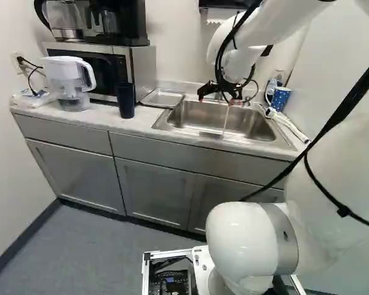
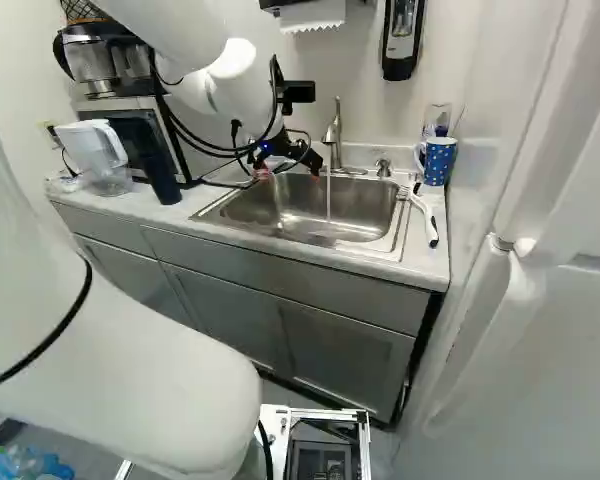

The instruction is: Rinse the cup and place it in the tray

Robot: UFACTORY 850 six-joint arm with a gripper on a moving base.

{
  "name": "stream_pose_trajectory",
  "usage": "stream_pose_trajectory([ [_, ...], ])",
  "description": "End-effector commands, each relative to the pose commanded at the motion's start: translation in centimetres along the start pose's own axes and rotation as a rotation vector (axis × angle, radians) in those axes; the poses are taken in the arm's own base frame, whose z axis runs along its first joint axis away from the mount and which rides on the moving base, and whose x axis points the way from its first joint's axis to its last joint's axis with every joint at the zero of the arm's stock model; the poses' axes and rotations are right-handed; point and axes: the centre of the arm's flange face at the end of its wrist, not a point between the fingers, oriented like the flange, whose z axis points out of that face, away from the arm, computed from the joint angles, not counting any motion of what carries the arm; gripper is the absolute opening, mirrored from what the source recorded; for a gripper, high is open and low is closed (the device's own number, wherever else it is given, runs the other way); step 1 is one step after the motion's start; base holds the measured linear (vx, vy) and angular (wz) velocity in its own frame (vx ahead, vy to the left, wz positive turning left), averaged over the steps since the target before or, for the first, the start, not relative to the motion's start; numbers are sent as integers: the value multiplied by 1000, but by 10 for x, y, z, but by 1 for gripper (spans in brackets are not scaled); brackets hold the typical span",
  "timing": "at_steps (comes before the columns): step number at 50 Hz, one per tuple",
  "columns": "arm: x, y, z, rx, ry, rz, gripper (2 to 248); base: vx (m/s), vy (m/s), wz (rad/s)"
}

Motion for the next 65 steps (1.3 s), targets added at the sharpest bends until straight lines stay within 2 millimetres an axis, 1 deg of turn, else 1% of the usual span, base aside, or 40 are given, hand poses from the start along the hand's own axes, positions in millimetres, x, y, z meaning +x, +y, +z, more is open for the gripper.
stream_pose_trajectory([
  [35, -12, -54, -7, 86, -3, -96, 247, 0, 0, 0],
  [65, -17, -101, -9, 161, -9, -180, 247, 0, 0, 0],
])
